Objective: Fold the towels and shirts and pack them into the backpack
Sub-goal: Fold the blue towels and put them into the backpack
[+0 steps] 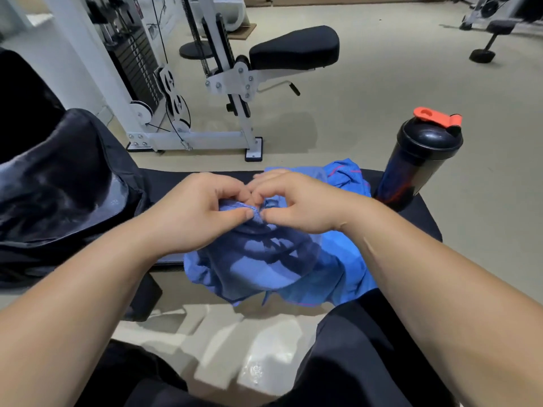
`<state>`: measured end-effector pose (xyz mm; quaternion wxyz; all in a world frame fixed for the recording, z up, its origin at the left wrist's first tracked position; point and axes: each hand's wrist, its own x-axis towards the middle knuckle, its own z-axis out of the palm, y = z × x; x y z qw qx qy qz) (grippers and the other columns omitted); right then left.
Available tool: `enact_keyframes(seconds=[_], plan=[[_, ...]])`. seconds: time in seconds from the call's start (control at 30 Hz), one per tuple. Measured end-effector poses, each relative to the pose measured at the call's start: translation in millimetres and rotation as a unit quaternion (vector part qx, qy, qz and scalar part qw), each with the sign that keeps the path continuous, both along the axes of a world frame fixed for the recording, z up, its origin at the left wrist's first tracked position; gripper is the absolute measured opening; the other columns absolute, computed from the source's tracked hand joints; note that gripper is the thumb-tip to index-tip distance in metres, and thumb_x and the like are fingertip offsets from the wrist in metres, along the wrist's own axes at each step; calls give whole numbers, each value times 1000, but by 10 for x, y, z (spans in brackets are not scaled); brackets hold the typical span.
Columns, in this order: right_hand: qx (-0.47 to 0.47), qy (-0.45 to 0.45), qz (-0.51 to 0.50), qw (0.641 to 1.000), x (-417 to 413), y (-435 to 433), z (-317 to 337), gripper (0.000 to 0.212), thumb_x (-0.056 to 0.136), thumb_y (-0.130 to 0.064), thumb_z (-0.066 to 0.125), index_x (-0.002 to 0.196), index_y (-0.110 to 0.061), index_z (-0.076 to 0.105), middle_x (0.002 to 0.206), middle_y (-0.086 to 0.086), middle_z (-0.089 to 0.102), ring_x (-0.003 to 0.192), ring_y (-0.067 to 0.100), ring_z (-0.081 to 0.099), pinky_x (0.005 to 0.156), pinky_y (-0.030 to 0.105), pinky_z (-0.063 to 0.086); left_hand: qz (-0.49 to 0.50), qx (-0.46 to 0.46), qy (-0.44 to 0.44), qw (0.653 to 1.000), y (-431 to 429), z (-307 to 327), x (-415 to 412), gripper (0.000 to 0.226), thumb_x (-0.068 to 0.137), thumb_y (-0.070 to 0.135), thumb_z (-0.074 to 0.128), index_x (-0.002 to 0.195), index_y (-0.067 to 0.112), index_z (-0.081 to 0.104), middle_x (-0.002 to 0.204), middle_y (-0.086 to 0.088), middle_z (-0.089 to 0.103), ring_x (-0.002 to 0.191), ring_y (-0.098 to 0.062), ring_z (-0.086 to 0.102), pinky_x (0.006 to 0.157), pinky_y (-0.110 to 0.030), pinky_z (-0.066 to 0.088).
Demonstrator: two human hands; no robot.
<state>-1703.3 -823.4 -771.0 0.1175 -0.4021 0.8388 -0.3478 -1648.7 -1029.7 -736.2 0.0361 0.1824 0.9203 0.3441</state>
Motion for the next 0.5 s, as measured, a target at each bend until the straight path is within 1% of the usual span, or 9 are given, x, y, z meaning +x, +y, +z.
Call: enact_keyframes(seconds=[0.07, 0.1, 0.13, 0.17, 0.23, 0.33, 0.4, 0.43, 0.5], plan=[[-15, -44, -10, 999, 42, -26, 116, 12, 84, -15, 67, 83, -27, 67, 95, -16, 67, 101, 24, 60, 94, 47, 47, 16, 4, 6, 1000, -78, 47, 35, 13, 89, 21, 72, 81, 31, 72, 78, 19, 69, 74, 0, 60, 65, -13, 43], [-19, -63, -19, 998, 53, -35, 155, 12, 84, -17, 69, 81, -28, 66, 91, -12, 68, 93, 19, 62, 86, 42, 51, 26, 0, 14, 1000, -112, 71, 46, 11, 88, 22, 72, 80, 30, 72, 77, 17, 69, 73, -1, 60, 64, -15, 44], [-23, -72, -21, 997, 63, -44, 180, 11, 85, -17, 72, 82, -25, 66, 89, -7, 69, 82, 8, 62, 76, 29, 51, 35, -6, 26, 999, -140, 92, 50, 10, 87, 24, 73, 80, 30, 72, 77, 17, 69, 75, -2, 61, 66, -17, 46], [-20, -68, -17, 997, 80, -60, 200, 8, 87, -16, 73, 84, -20, 67, 88, -4, 69, 73, 1, 59, 66, 16, 44, 40, -16, 38, 998, -162, 107, 49, 8, 86, 25, 74, 80, 30, 73, 77, 17, 70, 77, -2, 62, 70, -19, 48], [-5, -39, -19, 999, 105, -109, 207, 3, 92, -15, 70, 92, -14, 67, 85, -5, 67, 66, -4, 55, 62, 11, 38, 37, -61, 59, 996, -205, 116, 37, 4, 86, 29, 75, 84, 32, 76, 79, 18, 71, 81, -2, 64, 76, -26, 51], [10, -9, -63, 998, 70, -143, 152, 11, 93, -23, 68, 104, -25, 68, 77, -9, 67, 69, 2, 55, 65, 16, 40, 31, -131, 79, 988, -256, 78, 55, 5, 88, 34, 71, 90, 35, 76, 81, 14, 73, 81, -8, 65, 77, -35, 53], [29, -3, -62, 998, 59, -125, 154, 9, 90, -29, 72, 99, -28, 71, 74, -4, 67, 64, 5, 51, 60, 16, 37, 33, -123, 113, 985, -285, 65, 80, 5, 88, 31, 71, 90, 32, 76, 82, 13, 74, 81, -9, 65, 77, -35, 53], [38, -1, -55, 998, 70, -120, 164, 7, 88, -31, 74, 93, -26, 72, 73, -2, 67, 61, 5, 49, 58, 18, 36, 42, -109, 133, 984, -297, 69, 97, 6, 89, 28, 71, 90, 30, 76, 83, 14, 74, 81, -7, 65, 79, -33, 52], [62, 9, -46, 997, 97, -121, 143, 21, 88, -33, 74, 77, -16, 68, 71, 6, 61, 59, 7, 43, 58, 27, 37, 76, -76, 169, 980, -332, 83, 124, 8, 89, 22, 71, 90, 26, 77, 83, 17, 71, 83, -3, 61, 77, -18, 46]])
